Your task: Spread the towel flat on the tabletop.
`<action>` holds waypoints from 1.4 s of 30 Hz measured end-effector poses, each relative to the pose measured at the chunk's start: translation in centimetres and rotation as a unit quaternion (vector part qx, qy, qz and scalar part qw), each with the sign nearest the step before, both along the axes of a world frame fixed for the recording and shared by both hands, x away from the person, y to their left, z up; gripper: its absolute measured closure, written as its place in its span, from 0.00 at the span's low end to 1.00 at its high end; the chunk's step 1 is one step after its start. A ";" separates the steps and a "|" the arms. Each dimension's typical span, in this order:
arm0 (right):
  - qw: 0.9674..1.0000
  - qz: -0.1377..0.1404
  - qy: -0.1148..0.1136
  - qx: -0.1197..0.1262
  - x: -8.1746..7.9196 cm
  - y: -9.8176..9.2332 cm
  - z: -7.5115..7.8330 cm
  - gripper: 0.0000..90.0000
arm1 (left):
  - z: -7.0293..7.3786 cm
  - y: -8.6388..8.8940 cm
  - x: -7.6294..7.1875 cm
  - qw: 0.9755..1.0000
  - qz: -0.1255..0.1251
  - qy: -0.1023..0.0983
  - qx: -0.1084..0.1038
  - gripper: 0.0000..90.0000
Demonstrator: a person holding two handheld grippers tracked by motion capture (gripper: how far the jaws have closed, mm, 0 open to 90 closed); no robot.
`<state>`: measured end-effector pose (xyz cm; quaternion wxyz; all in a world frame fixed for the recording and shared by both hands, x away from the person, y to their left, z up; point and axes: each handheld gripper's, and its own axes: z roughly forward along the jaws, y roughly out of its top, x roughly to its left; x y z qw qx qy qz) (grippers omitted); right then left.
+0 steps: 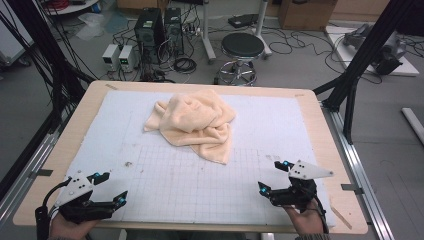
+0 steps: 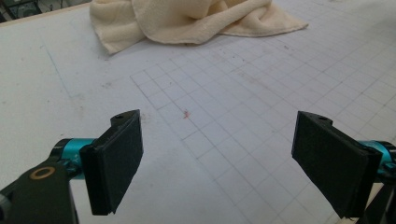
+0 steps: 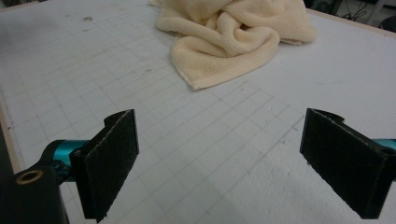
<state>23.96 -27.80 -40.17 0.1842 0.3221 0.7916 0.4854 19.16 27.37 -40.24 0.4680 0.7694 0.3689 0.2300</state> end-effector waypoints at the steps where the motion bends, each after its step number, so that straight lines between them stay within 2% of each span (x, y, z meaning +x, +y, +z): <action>1: 1.000 0.000 0.000 0.000 0.0 0.0 0.0 0.12 | 0.0 0.0 0.0 1.000 0.000 0.000 0.000 0.19; 7: 1.000 0.002 -0.002 -0.002 1.8 0.7 1.0 0.12 | 0.0 0.0 0.1 1.000 0.000 0.000 0.000 0.19; 16: 1.000 0.020 0.002 -0.007 5.1 2.8 1.9 0.12 | 0.0 -0.1 0.2 1.000 -0.001 -0.001 0.001 0.19; 18: 1.000 0.022 0.002 -0.007 5.3 3.0 2.0 0.12 | 0.0 -0.1 0.3 1.000 -0.001 -0.001 -0.001 0.19; 19: 1.000 0.026 -0.002 -0.007 6.1 3.7 2.2 0.12 | 0.0 -0.1 0.3 1.000 -0.001 -0.001 -0.002 0.19; 21: 1.000 0.025 0.001 -0.006 6.3 4.0 2.4 0.12 | 0.0 -0.1 0.3 1.000 -0.001 -0.001 -0.002 0.19; 23: 0.999 0.032 -0.007 0.000 7.5 5.1 2.9 0.12 | 0.0 -0.2 0.5 1.000 -0.003 -0.001 0.000 0.19; 27: 0.999 0.042 -0.003 0.005 9.2 6.7 3.4 0.12 | 0.0 -0.3 0.8 1.000 -0.006 0.000 -0.001 0.19; 31: 0.999 0.049 -0.005 -0.003 10.7 8.5 3.9 0.12 | 0.1 -0.5 0.9 1.000 -0.008 -0.001 -0.001 0.19; 33: 0.998 0.054 -0.013 -0.003 11.6 9.3 4.0 0.12 | 0.1 -0.5 0.9 1.000 -0.007 0.000 -0.001 0.19; 36: 0.998 0.066 0.004 0.017 12.8 10.5 4.4 0.12 | 0.0 -0.5 1.0 1.000 -0.009 0.003 -0.002 0.19; 37: 0.998 0.066 0.004 0.017 12.8 10.5 4.4 0.12 | 0.0 -0.5 1.1 1.000 -0.010 0.003 -0.002 0.19; 38: 0.997 0.074 0.000 0.021 13.4 11.4 4.7 0.12 | 0.0 -0.5 1.1 1.000 -0.009 0.003 -0.002 0.19; 42: 0.997 0.078 -0.002 0.006 14.3 12.7 5.2 0.16 | 0.0 -0.5 1.1 1.000 -0.008 0.001 -0.002 0.19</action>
